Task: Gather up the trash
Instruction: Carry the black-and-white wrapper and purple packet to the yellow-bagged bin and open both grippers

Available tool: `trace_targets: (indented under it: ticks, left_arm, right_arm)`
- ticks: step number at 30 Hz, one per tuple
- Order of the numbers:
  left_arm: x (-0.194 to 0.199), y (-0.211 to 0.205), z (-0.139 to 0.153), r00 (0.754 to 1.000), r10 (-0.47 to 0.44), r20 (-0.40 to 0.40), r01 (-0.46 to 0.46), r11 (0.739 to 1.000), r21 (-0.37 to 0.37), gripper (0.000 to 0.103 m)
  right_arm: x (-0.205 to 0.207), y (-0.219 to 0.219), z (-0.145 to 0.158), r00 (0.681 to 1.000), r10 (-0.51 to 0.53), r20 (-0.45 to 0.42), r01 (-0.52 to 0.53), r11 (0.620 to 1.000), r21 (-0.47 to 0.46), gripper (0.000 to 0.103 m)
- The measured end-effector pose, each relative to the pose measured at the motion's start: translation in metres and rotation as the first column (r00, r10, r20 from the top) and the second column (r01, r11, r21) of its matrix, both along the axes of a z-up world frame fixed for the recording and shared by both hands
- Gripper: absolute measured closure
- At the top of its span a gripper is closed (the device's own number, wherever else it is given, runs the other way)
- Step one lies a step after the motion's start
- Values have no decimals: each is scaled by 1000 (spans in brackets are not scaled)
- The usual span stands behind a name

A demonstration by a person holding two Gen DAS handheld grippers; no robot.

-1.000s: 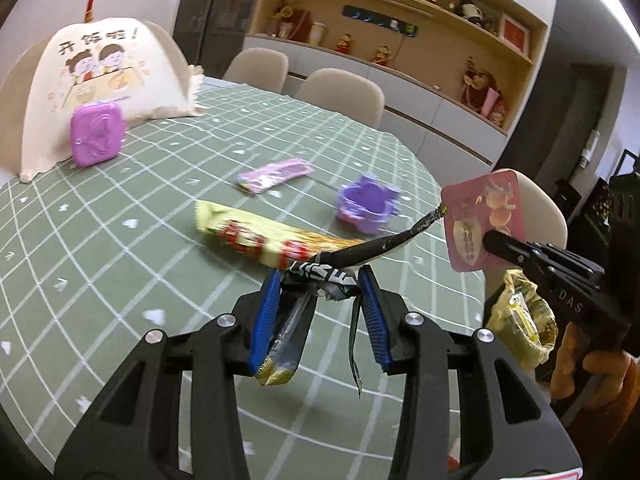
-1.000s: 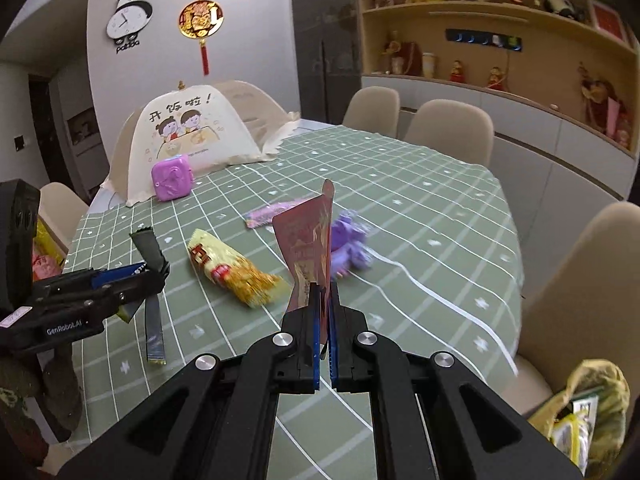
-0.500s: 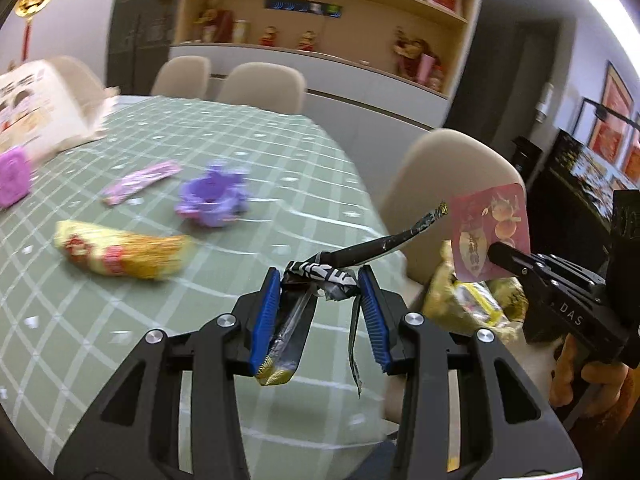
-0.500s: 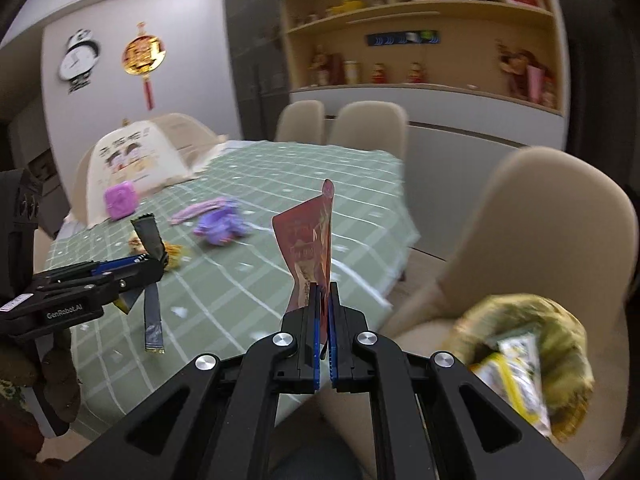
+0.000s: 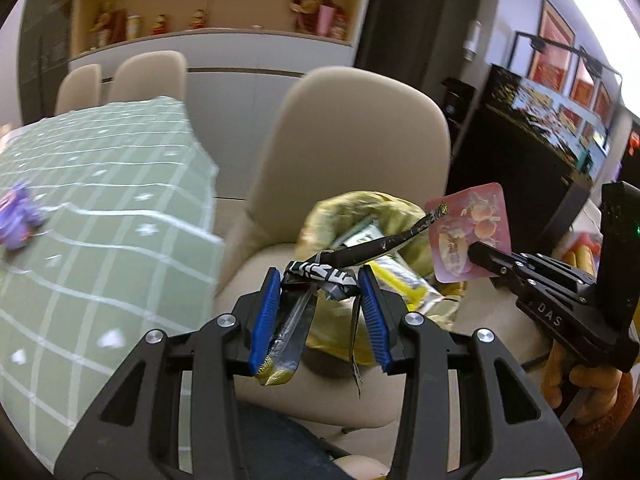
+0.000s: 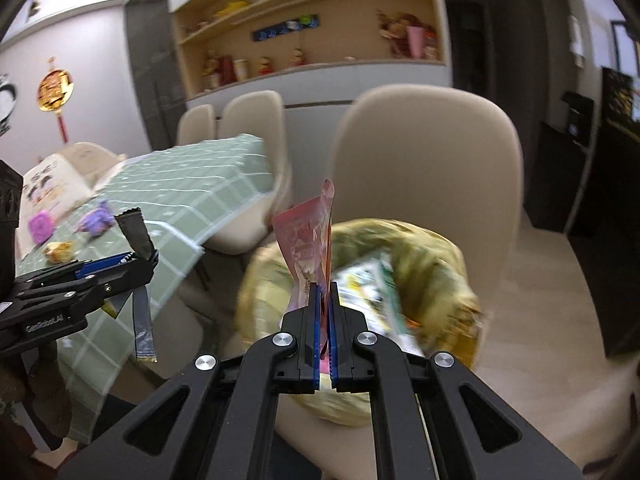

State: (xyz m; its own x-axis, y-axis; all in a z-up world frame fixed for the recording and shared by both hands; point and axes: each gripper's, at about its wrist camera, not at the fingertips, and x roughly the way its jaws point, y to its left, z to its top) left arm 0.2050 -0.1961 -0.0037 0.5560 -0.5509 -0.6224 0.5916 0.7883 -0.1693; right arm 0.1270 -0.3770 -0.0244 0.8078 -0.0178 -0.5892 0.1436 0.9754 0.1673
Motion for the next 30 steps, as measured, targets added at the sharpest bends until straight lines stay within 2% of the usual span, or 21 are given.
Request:
trace_targets:
  ticks: [6,14,22,27,29,30]
  left_arm:
    - [10,-39,-16,998,-65,-20,65,998,7,65]
    - [32,-67,-31,994,-91,-53,92,996,15,65]
    - [56,-82,-50,983,-121,-136,121,993,-9,65]
    - [70,-98,-63,969,-158,-192,151,987,-50,65]
    - [76,-103,-64,964,-173,-203,160,984,-80,55]
    - [79,-104,-64,964,-171,-203,156,984,-87,45]
  right_arm:
    - [7,-30,-15,999,-48,-17,48,998,37,97]
    - [25,-43,-27,999,-46,-27,47,998,46,97]
    - [37,-57,-37,996,-63,-59,66,996,61,97]
    - [36,-65,-39,995,-74,-71,79,995,64,97]
    - [35,-67,-40,994,-77,-74,81,995,63,97]
    - [34,-68,-41,994,-79,-75,84,995,63,97]
